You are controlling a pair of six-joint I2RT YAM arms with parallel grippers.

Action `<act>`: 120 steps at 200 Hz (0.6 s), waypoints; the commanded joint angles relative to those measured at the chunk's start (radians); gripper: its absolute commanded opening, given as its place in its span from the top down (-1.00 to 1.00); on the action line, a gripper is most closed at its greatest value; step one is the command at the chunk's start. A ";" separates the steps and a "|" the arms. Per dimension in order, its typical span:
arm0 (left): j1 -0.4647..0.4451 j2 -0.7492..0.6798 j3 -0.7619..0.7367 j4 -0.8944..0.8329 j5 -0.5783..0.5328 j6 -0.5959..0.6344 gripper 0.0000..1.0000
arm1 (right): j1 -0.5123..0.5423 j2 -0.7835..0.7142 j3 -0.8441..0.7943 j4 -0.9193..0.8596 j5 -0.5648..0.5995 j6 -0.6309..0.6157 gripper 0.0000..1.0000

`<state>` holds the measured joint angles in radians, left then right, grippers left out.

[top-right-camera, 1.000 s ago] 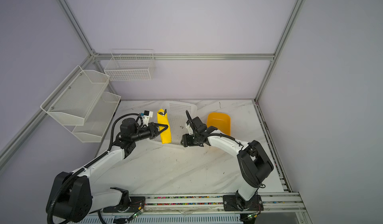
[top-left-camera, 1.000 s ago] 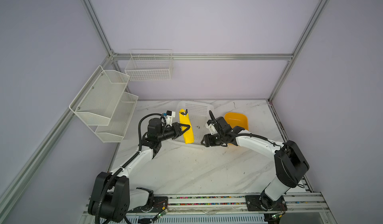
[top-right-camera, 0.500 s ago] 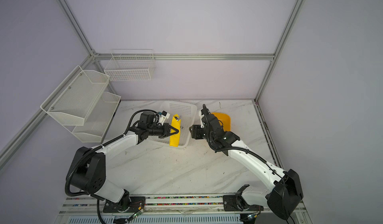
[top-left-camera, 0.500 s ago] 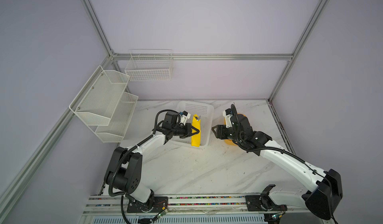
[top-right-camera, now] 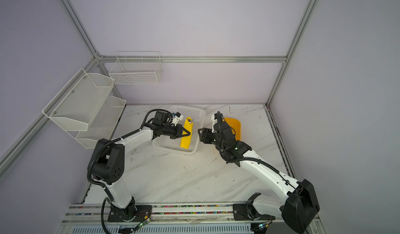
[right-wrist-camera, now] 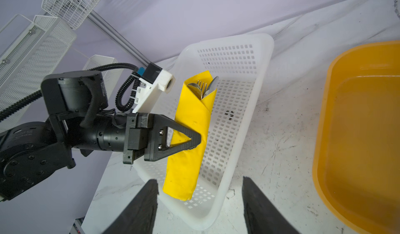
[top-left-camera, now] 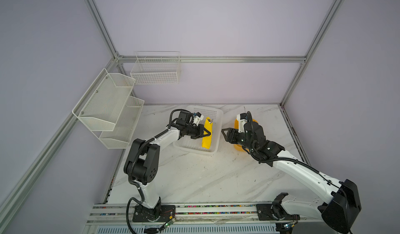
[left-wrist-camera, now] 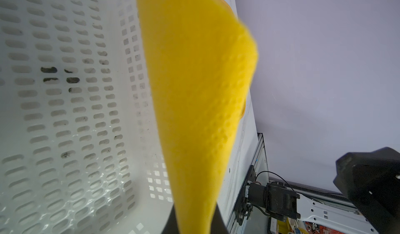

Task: Place the utensils on the paper napkin and roll it up
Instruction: 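Carry the yellow bundle with the left gripper over the white basket, then lower the bundle into the white basket and open the left gripper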

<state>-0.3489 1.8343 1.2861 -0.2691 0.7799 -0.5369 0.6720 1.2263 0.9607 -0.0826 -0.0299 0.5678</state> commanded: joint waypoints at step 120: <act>0.032 0.258 0.278 -0.025 0.013 0.105 0.96 | -0.006 0.161 0.096 -0.014 0.002 -0.001 -0.32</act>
<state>-0.3267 2.0701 1.4502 -0.3046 0.7551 -0.4648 0.6720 1.3670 1.0130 -0.0769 -0.0395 0.5716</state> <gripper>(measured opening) 0.077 0.660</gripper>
